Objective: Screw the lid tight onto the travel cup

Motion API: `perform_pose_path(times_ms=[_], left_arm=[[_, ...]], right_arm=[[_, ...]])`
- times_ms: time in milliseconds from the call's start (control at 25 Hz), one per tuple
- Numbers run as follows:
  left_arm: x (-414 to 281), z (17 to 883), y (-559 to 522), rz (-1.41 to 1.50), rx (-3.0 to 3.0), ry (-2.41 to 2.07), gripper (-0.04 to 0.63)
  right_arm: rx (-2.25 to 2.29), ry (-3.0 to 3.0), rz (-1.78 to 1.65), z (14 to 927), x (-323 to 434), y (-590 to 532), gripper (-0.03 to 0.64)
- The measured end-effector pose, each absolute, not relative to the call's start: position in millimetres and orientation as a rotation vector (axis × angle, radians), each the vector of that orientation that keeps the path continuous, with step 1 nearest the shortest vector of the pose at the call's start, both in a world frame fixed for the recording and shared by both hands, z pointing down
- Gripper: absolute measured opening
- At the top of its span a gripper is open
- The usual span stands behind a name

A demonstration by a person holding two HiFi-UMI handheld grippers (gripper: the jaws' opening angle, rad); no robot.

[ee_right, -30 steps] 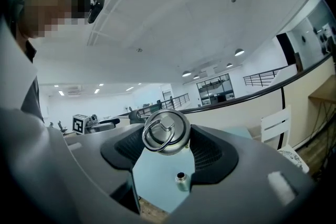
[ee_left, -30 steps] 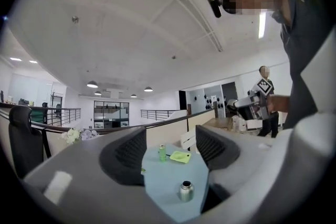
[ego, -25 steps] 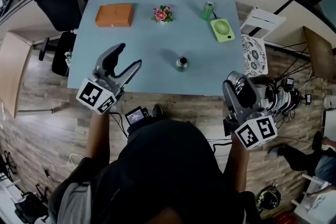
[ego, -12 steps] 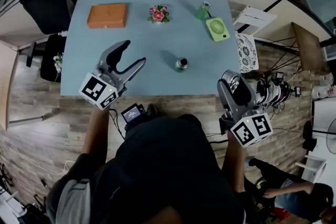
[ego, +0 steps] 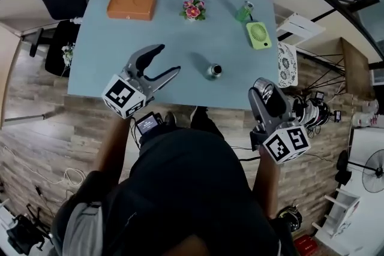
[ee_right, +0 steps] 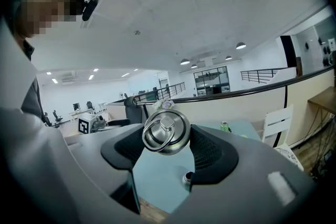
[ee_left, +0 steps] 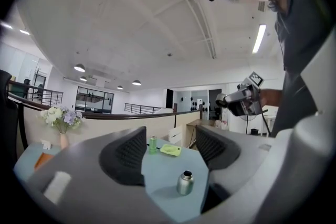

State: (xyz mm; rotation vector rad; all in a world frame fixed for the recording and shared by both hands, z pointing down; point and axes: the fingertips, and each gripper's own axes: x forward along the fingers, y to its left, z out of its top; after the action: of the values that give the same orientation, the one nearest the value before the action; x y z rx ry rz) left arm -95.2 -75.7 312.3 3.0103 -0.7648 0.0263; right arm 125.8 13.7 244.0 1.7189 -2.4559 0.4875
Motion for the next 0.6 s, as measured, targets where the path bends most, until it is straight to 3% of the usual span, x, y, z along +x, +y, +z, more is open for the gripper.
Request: perform_pose_path(times_ms=[600], left_arm=[[-14,414,-74,0.200,2.920,-0.589,0.356]], right_arm=[[1.414,-2.424,0.610,347,119,-57,0.259]])
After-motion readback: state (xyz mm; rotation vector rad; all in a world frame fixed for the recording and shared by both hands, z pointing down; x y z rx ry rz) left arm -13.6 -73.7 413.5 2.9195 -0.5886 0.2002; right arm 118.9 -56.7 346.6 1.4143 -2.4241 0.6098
